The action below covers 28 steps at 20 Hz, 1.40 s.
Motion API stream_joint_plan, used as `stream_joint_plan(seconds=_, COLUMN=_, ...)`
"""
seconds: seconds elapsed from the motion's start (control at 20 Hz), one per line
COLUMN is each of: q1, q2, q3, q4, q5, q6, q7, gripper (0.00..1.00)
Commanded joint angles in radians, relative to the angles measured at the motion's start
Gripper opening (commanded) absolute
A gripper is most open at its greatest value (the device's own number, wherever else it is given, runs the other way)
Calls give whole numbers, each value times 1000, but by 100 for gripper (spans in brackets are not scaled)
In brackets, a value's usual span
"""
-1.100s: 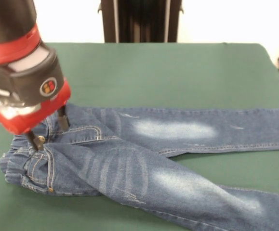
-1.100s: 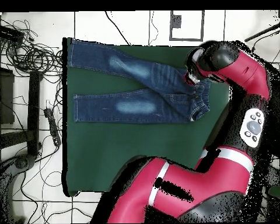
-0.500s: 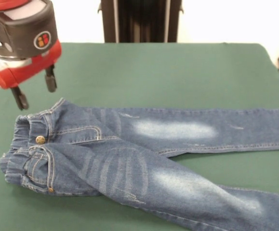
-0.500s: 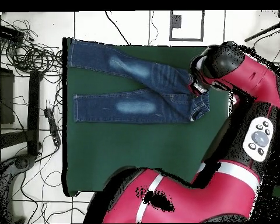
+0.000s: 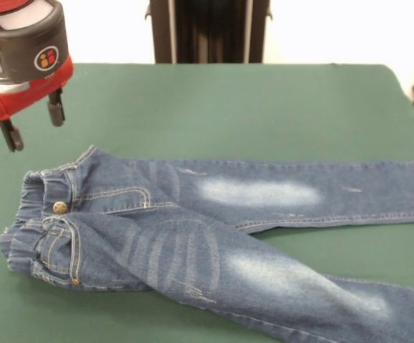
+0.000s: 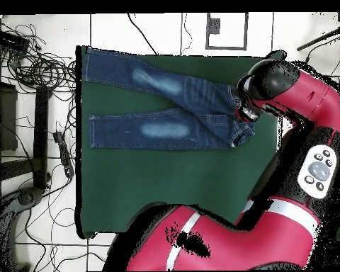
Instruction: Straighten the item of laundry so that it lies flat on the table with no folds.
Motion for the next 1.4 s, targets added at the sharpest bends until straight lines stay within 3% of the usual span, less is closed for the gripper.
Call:
stream_joint_plan(seconds=0.05, q1=-3, q2=18, q3=91, q4=186, q5=-8, q6=-100, q7=20, gripper=100)
stream_joint_plan(seconds=0.8, q1=-20, q2=1, q3=130, q4=187, q5=18, q6=-93, q7=-10, gripper=100)
stream_joint_plan(seconds=1.4, q1=-17, q2=12, q3=127, q4=142, q5=-10, q6=-37, q7=-45, gripper=100)
